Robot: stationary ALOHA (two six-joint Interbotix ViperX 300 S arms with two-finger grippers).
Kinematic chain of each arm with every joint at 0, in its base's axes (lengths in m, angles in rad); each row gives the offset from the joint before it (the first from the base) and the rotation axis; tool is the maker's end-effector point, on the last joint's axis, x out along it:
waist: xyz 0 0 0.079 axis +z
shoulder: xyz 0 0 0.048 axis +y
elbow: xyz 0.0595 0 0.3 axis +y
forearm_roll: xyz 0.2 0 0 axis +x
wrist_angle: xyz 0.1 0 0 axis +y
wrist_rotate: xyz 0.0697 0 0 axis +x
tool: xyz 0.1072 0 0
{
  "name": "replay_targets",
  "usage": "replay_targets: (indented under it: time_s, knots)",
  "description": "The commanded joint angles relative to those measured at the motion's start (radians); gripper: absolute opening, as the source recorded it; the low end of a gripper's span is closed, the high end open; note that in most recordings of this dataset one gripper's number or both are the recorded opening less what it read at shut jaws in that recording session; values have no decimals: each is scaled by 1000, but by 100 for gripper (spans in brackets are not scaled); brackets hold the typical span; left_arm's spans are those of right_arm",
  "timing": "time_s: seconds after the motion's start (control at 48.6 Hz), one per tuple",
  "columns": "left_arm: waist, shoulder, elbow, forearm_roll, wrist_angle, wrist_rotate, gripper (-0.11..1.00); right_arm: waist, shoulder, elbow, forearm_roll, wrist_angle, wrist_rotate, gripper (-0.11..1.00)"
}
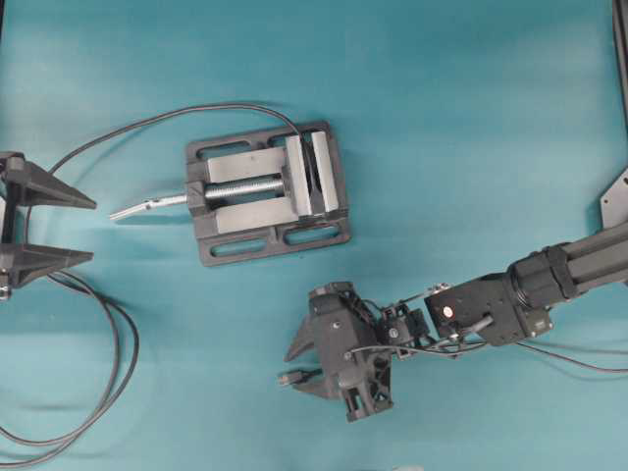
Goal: Insert the USB cable into the fixed female connector.
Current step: 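Close the right gripper on the black USB cable behind the plug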
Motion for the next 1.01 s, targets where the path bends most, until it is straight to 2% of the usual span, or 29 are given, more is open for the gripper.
replay_targets:
  time_s: [0.0,0.309,0.432,0.782,0.987]
  knots:
    - [3,8,-11,-2,-9,-17,97,11,-12,-8,8,18,6,58]
    - [3,8,-9,-2,-12,-18,97,35,-12,5,8,48,52,48]
    - [3,8,-11,-2,-11,-18,97,38,-15,20,8,46,55,44]
    - [3,8,-12,-2,-11,-20,97,49,-29,44,8,38,58,42]
    - [3,8,-12,-2,-11,-20,97,61,-28,43,5,26,57,33]
